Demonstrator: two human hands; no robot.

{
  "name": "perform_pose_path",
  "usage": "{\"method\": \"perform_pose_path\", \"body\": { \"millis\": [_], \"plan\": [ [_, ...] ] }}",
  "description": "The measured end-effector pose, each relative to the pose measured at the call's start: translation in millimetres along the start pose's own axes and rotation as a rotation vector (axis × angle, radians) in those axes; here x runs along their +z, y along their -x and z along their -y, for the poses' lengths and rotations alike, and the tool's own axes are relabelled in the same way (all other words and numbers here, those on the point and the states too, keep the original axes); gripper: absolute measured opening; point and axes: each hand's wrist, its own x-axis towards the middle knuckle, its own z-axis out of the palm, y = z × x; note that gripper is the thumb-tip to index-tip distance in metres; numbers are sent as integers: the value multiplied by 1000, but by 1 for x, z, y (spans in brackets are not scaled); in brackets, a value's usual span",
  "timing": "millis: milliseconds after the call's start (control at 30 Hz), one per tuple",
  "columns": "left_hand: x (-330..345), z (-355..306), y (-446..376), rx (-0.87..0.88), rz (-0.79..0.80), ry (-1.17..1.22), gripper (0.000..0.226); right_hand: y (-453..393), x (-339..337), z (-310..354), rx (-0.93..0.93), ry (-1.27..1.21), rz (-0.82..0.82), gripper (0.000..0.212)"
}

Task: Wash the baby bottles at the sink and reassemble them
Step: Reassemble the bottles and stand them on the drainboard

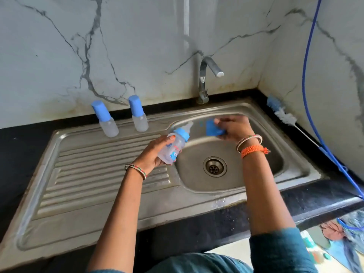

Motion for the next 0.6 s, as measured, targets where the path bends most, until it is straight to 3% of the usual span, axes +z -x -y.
{"method": "perform_pose_path", "body": {
  "millis": [67,133,233,333,467,600],
  "plan": [
    [0,-3,9,-10,75,-12,36,8,0,19,-128,9,-103,24],
    [-1,-9,16,-20,109,19,38,23,5,38,-156,-63,76,23],
    [-4,-17,29,3,139,77,47,41,12,60,-271,95,164,14],
    [-8,-24,44,90,149,98,56,56,18,71,-248,-10,319,7],
    [-16,-40,59,213,54,75,41,69,41,82,-221,-64,560,27],
    [-24,-50,69,287,12,127,33,77,70,93,-263,8,617,14]
  ]
}}
